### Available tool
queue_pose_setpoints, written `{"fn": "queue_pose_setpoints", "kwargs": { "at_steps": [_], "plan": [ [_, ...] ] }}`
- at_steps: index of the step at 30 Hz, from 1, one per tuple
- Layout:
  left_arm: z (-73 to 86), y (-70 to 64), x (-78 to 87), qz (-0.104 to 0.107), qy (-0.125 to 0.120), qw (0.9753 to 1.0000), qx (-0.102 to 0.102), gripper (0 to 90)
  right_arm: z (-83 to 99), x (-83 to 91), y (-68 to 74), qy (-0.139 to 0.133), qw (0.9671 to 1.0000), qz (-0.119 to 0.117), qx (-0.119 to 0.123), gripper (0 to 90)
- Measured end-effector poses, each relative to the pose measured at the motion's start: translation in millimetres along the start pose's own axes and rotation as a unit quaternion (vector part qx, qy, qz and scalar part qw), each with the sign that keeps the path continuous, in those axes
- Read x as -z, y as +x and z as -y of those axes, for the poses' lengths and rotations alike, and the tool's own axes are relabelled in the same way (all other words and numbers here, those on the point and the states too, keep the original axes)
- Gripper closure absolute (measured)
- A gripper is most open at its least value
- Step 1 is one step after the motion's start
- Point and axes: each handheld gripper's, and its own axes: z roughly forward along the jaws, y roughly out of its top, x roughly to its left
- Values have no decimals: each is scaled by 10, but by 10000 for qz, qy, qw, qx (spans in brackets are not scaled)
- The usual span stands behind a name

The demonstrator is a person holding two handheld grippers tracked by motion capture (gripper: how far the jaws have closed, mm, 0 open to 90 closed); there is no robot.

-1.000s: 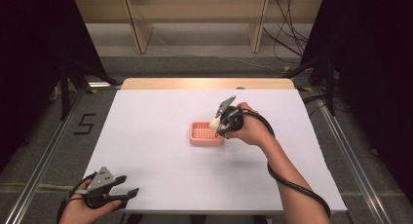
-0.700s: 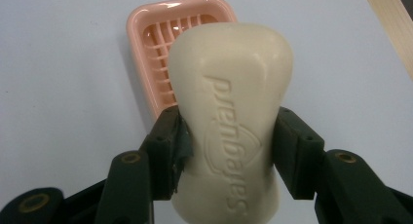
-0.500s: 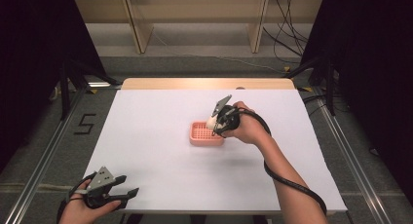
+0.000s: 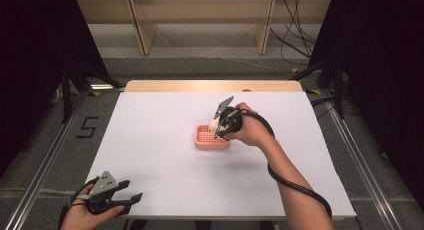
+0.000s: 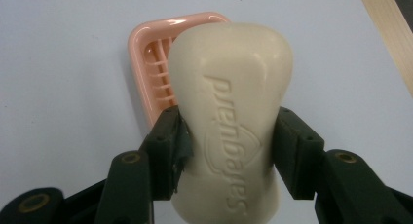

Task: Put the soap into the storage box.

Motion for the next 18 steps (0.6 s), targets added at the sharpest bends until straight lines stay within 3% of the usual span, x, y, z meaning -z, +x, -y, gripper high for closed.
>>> {"fn": "queue_pose_setpoints", "kwargs": {
  "at_steps": [6, 18],
  "plan": [
    [0, 4, 0, -2, -6, 10000, -24, 352, -36, -18, -2, -10, 10000, -33, 84, 506],
    [7, -19, 1, 21, -5, 9999, 156, 352, -100, -63, 18, 6, 9999, -81, 66, 506]
  ]
}}
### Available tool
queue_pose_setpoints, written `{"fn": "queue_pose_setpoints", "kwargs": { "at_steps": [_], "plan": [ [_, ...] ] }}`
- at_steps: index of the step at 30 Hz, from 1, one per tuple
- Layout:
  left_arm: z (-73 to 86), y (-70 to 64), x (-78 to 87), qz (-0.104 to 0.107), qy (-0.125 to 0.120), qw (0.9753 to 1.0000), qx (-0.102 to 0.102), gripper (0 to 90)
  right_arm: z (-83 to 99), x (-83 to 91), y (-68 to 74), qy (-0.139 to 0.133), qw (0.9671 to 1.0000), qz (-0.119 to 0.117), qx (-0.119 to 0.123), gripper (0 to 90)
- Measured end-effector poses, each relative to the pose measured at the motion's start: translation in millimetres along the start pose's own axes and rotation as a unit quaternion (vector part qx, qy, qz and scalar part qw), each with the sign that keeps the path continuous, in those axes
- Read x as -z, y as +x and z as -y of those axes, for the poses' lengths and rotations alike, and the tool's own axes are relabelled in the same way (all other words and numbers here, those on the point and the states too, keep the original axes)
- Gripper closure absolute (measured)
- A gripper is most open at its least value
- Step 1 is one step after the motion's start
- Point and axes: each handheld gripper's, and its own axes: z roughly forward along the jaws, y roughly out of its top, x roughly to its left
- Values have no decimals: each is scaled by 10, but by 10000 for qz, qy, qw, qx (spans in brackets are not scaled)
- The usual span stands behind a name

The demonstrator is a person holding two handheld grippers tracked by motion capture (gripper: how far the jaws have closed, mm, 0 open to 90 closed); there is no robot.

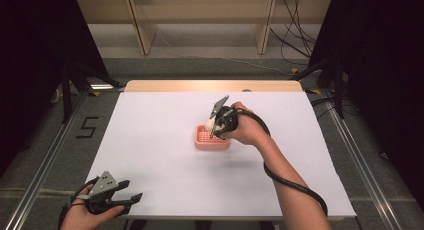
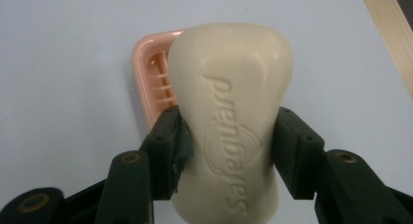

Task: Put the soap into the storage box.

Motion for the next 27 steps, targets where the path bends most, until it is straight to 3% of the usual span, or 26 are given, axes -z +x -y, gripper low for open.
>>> {"fn": "queue_pose_setpoints", "kwargs": {
  "at_steps": [27],
  "plan": [
    [2, -4, 2, -13, -32, 10000, 24, 352, -121, -178, 16, 208, 9994, -122, 228, 506]
  ]
}}
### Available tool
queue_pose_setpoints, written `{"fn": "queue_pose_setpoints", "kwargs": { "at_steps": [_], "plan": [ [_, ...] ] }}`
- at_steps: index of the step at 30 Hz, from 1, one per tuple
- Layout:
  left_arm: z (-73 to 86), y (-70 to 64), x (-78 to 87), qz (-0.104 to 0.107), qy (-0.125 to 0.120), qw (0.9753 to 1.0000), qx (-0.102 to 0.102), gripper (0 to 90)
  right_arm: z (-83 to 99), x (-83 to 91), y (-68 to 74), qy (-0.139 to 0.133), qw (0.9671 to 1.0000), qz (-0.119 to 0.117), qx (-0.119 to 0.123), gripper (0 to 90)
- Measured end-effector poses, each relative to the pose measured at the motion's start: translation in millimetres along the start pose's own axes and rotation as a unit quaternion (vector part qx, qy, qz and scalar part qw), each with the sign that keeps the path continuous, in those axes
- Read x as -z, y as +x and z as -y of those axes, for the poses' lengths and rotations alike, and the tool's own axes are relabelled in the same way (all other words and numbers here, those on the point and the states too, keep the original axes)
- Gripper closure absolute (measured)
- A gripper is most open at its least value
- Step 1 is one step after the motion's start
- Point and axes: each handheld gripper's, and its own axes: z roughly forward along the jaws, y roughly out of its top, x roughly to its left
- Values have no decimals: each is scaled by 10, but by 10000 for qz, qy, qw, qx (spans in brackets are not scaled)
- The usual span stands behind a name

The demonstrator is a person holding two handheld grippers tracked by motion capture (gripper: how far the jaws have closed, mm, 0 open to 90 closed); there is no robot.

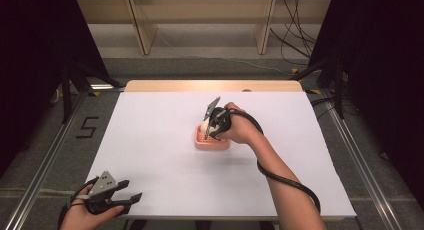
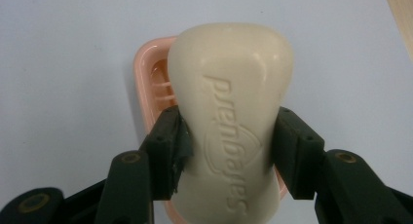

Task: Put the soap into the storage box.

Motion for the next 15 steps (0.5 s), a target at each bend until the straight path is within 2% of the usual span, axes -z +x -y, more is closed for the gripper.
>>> {"fn": "queue_pose_setpoints", "kwargs": {
  "at_steps": [2, 3, 4, 6, 7, 8, 9, 15],
  "plan": [
    [2, -3, -2, 9, 2, 10000, 28, 352, -6, -16, -3, 15, 9999, -102, -12, 506],
    [2, -3, -2, 9, 2, 10000, 28, 352, -8, -20, 1, 17, 10000, -49, 5, 506],
    [-5, 20, 7, -13, 46, 9999, -138, 352, -11, -36, 1, 29, 9999, -105, 14, 506],
    [-4, 18, 7, -16, 38, 9999, -120, 352, -15, -49, 14, 82, 10000, -19, 11, 506],
    [0, 9, 8, -18, 44, 10000, -45, 352, -15, -64, 9, 62, 10000, -30, 46, 506],
    [-4, 20, 9, -17, 48, 9999, -136, 352, -16, -72, 6, 87, 9999, -48, 54, 506],
    [2, 6, 6, -9, 50, 10000, -19, 352, -14, -89, 4, 96, 9999, -109, 38, 506],
    [0, 9, 4, 3, 41, 10000, -47, 352, -10, -135, -3, 165, 9998, -36, 62, 505]
  ]
}}
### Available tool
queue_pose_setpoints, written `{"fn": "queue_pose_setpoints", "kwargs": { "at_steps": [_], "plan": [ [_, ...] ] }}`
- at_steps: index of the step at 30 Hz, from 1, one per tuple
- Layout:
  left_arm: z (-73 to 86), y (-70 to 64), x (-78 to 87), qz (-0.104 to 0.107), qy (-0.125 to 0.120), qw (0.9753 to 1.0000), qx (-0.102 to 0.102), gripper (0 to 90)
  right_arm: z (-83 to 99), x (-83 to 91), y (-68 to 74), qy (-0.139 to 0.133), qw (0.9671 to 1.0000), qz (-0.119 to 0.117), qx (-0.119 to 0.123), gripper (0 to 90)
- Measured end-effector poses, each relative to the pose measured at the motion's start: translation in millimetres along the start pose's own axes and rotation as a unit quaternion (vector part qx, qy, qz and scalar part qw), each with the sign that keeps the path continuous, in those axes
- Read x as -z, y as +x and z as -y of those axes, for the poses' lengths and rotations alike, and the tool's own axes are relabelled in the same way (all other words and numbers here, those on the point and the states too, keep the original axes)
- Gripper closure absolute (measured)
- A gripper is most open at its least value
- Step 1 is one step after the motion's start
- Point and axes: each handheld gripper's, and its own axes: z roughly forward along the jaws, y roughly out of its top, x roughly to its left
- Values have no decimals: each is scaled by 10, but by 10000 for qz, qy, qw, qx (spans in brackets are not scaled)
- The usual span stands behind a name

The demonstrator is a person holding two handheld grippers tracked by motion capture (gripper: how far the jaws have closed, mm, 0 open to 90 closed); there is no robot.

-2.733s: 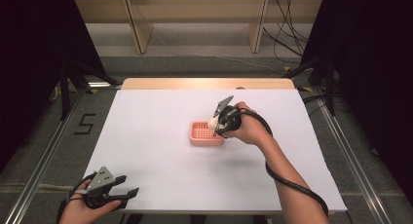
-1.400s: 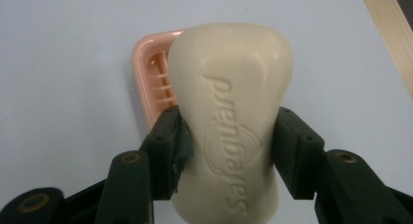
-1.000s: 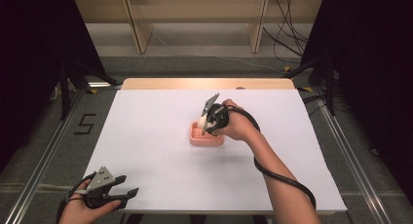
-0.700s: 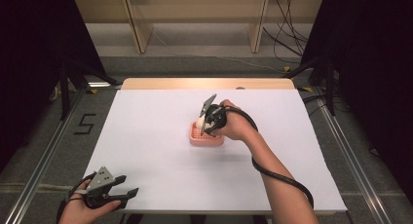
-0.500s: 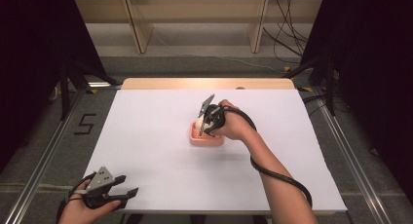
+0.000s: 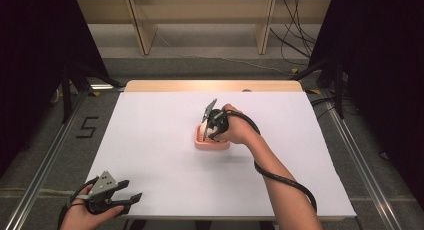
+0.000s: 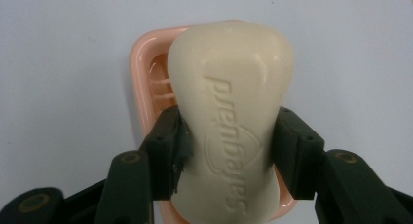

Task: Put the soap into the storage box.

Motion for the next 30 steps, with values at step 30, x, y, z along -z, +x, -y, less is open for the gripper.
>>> {"fn": "queue_pose_setpoints", "kwargs": {
  "at_steps": [30],
  "plan": [
    [5, -1, 2, 6, 7, 10000, 15, 352, 174, 138, 74, -440, 9981, 35, -426, 449]
  ]
}}
